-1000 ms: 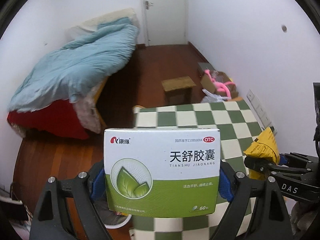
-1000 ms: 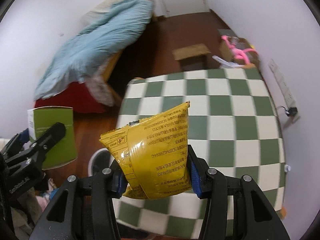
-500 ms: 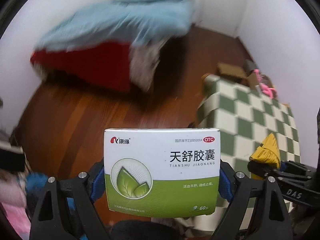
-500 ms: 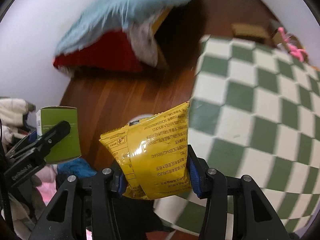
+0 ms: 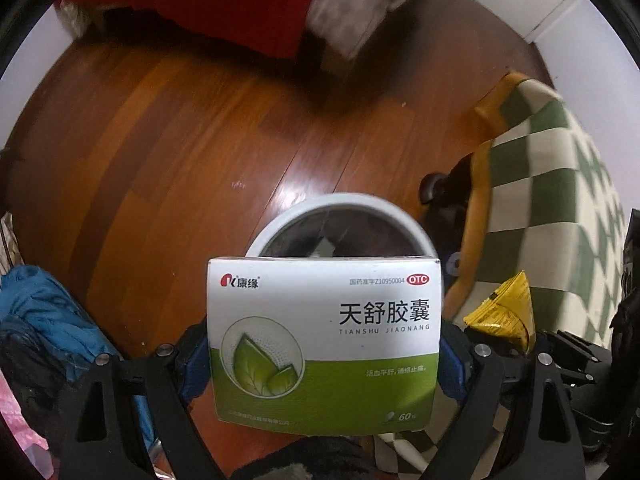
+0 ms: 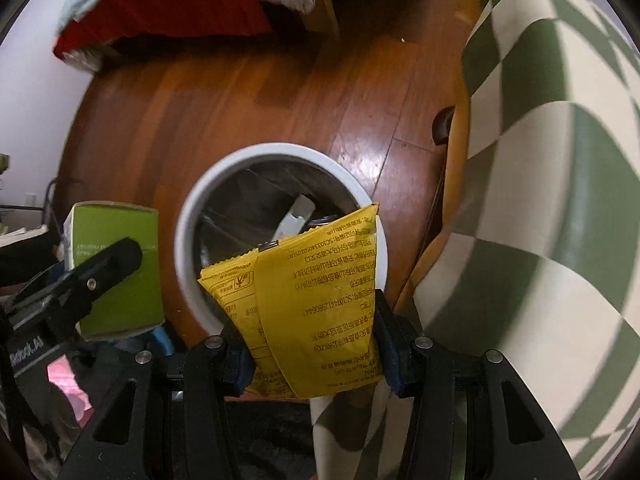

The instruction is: Collect trash

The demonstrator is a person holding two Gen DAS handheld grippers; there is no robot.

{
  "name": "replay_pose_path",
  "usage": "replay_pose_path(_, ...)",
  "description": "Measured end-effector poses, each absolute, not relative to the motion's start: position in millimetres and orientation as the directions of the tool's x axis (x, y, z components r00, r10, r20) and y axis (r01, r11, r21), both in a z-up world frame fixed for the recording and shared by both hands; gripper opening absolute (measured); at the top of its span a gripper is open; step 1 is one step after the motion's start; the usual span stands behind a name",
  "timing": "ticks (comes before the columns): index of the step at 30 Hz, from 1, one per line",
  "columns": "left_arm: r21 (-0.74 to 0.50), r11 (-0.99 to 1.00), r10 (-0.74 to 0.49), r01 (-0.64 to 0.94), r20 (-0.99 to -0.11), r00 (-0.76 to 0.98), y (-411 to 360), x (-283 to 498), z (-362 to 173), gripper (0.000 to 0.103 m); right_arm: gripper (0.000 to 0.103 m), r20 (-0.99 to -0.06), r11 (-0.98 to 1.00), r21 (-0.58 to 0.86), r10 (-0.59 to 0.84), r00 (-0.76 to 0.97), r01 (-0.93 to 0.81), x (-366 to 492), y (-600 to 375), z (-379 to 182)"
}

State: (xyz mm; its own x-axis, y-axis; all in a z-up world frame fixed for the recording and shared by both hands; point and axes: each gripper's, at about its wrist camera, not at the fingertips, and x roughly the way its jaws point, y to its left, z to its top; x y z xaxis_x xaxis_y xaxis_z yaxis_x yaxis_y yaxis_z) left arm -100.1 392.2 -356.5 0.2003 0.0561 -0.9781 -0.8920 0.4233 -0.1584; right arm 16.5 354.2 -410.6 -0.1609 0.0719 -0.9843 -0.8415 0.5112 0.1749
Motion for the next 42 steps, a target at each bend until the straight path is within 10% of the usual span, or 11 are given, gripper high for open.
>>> replay_pose_path(8,-0.148,0.391,0.048,-0.908,-0.982,0.181,398,-121,-373,0.101,0.056,-0.989,0.507,0.129,0.004,-0.147,-0.852,18,370,-441)
replay_pose_path(16,-0.080,0.358,0.147,-0.930,-0.979,0.140,391,-149,-335,0.101,0.103,-0.990,0.470,0.136,0.037,-0.134,-0.872,-2,371,-413)
replay_pose_path(42,-0.088,0.420,0.395,-0.903,-0.879,0.269,250,-201,-126,0.101,0.103,-0.924,0.343,0.256,0.363,-0.124,-0.904,-42,210,-149)
